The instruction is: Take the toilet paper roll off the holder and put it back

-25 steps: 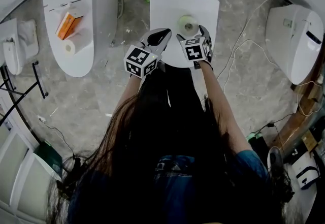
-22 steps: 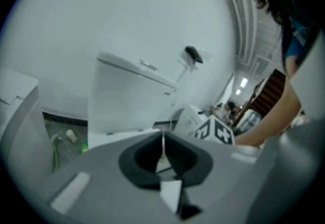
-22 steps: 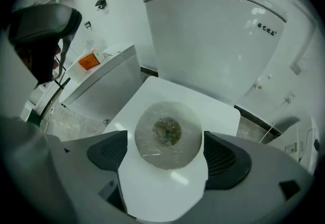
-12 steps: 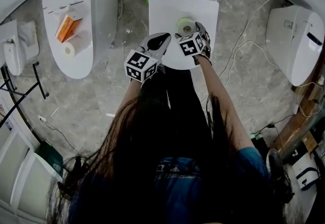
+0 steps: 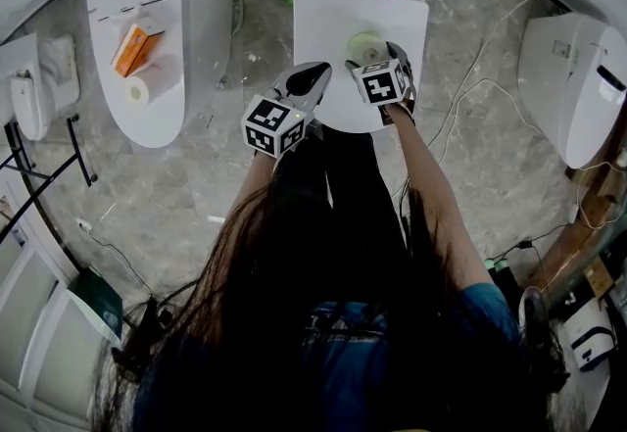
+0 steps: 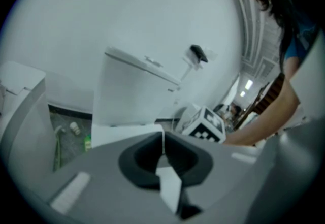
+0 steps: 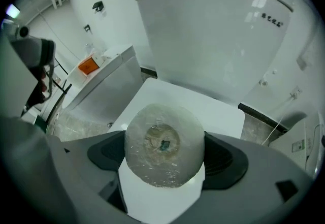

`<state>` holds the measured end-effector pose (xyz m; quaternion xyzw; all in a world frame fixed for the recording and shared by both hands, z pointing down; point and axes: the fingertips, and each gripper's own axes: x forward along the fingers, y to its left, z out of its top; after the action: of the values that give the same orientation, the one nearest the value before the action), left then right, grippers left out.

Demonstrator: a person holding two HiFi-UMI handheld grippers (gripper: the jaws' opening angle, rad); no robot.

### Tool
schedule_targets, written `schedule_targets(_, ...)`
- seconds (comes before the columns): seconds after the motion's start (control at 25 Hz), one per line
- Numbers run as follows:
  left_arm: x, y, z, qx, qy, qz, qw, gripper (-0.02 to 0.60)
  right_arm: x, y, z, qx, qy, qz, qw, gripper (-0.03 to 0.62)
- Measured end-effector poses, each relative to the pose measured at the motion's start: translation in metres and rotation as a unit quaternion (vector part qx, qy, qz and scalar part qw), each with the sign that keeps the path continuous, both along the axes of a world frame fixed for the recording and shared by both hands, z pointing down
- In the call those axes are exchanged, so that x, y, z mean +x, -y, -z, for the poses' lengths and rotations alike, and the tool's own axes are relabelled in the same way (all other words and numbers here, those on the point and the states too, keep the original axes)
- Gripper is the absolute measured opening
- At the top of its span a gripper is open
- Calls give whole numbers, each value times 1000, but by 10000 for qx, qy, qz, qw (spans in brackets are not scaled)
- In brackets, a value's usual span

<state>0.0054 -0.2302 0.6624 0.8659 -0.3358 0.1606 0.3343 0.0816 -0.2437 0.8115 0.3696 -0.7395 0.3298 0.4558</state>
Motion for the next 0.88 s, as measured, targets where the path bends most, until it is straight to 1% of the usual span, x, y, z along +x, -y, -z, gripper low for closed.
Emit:
schedule_targets(0.16, -4, -2, 3, -30, 40, -34, 10000, 0, 9, 7, 35, 264, 580, -607, 9961, 439)
schedule_targets(0.28, -7, -3, 6, -67, -59, 52, 9999, -3, 20, 7, 69, 411, 965, -893, 9905, 439)
schedule_targets(0.44, -9, -2, 13, -57, -209, 144, 9997, -3, 32, 0, 110, 596, 1349, -971, 9843, 439)
schedule_targets(0.68, -7, 0, 22, 58, -234, 64, 9997, -3, 45, -15, 152, 765, 1716, -1309, 9734, 439)
schedule_targets(0.88, -3, 1, 26, 229, 17, -252, 9994, -5, 43, -15, 168, 911, 1933, -1598, 9637, 439)
